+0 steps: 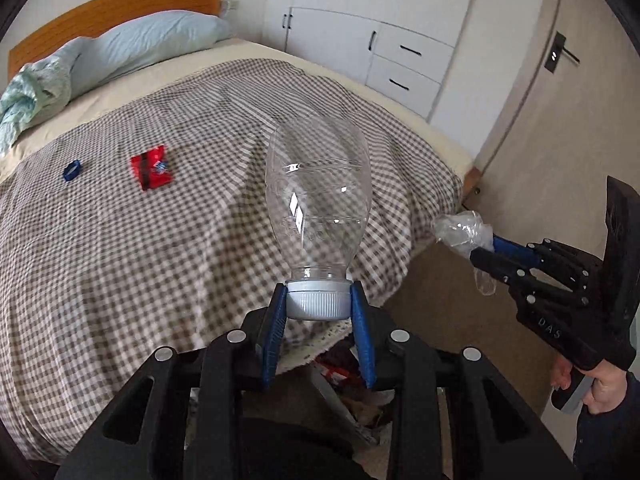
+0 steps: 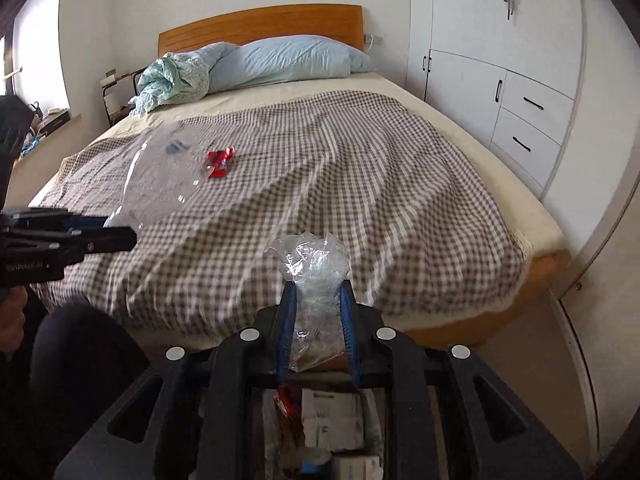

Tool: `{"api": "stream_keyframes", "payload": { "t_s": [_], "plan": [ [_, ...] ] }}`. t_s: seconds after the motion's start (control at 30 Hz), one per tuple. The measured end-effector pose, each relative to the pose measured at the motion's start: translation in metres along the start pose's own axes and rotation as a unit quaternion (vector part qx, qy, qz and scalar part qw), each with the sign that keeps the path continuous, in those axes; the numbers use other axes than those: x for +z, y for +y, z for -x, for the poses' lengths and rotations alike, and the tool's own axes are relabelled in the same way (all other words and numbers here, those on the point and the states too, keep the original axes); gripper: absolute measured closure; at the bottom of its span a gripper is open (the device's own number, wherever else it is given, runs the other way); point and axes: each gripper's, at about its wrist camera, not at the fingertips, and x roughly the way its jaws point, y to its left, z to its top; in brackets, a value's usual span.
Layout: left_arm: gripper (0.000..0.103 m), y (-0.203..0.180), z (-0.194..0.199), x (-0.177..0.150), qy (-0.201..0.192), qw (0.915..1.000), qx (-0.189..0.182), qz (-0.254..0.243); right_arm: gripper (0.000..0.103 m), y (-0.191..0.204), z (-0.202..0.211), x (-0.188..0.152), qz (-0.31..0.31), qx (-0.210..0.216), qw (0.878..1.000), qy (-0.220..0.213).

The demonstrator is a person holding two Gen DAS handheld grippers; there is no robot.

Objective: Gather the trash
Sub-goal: 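Carry the clear bottle and clear plastic with both tools to the bin, then open both tools dropping the bottle and clear plastic into the bin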

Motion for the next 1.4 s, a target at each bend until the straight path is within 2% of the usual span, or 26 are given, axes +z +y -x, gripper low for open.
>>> {"api": "stream_keyframes", "payload": {
  "t_s": [0.13, 0.3, 0.4, 0.5, 0.57, 0.63, 0.8, 0.97, 1.0, 1.03, 1.07, 1.17, 1.3, 1.4],
  "plan": [
    [0.074, -0.037, -0.036, -0.007, 0.062, 0.9971, -0.033, -0.03, 0.081, -0.011, -0.015, -0.06, -0.027, 0.014, 0.999, 0.043],
    [0.074, -0.062, -0.084, -0.015, 0.124, 0.9899, -0.028, -0.064, 0.081, -0.012, -0.053, -0.13, -0.06, 0.019, 0.992, 0.112],
    [0.074, -0.074, -0.115, -0.023, 0.168, 0.9825, -0.037, -0.072, 0.08, -0.01, -0.08, -0.171, -0.089, 0.024, 0.983, 0.156],
    [0.074, -0.079, -0.147, -0.037, 0.223, 0.9725, -0.031, -0.06, 0.08, -0.013, -0.1, -0.202, -0.129, 0.029, 0.974, 0.182],
    [0.074, -0.084, -0.162, -0.04, 0.239, 0.9686, -0.036, -0.061, 0.08, -0.015, -0.111, -0.217, -0.153, 0.031, 0.969, 0.193],
    [0.074, -0.09, -0.18, -0.046, 0.255, 0.964, -0.024, -0.072, 0.08, -0.016, -0.121, -0.229, -0.17, 0.039, 0.964, 0.2],
    [0.074, -0.101, -0.222, -0.068, 0.314, 0.9454, 0.0, -0.088, 0.08, -0.009, -0.146, -0.248, -0.182, 0.048, 0.957, 0.219],
    [0.074, -0.112, -0.239, -0.072, 0.321, 0.9413, 0.01, -0.103, 0.077, 0.012, -0.182, -0.246, -0.163, 0.074, 0.958, 0.225],
    [0.074, -0.108, -0.242, -0.073, 0.321, 0.9412, 0.014, -0.104, 0.073, 0.014, -0.188, -0.245, -0.164, 0.069, 0.958, 0.225],
    [0.074, -0.112, -0.243, -0.074, 0.321, 0.9411, 0.017, -0.106, 0.063, 0.015, -0.194, -0.245, -0.165, 0.058, 0.958, 0.227],
    [0.074, -0.113, -0.244, -0.075, 0.322, 0.9407, 0.018, -0.105, 0.059, 0.017, -0.195, -0.243, -0.166, 0.049, 0.958, 0.227],
    [0.074, -0.115, -0.249, -0.079, 0.329, 0.9373, 0.022, -0.114, 0.055, 0.008, -0.181, -0.242, -0.185, 0.066, 0.959, 0.205],
    [0.074, -0.122, -0.258, -0.083, 0.344, 0.9306, 0.021, -0.123, 0.052, -0.013, -0.142, -0.237, -0.189, 0.043, 0.966, 0.171],
    [0.074, -0.125, -0.264, -0.086, 0.355, 0.9265, 0.014, -0.124, 0.051, -0.036, -0.114, -0.236, -0.21, 0.02, 0.966, 0.151]
  ]
}}
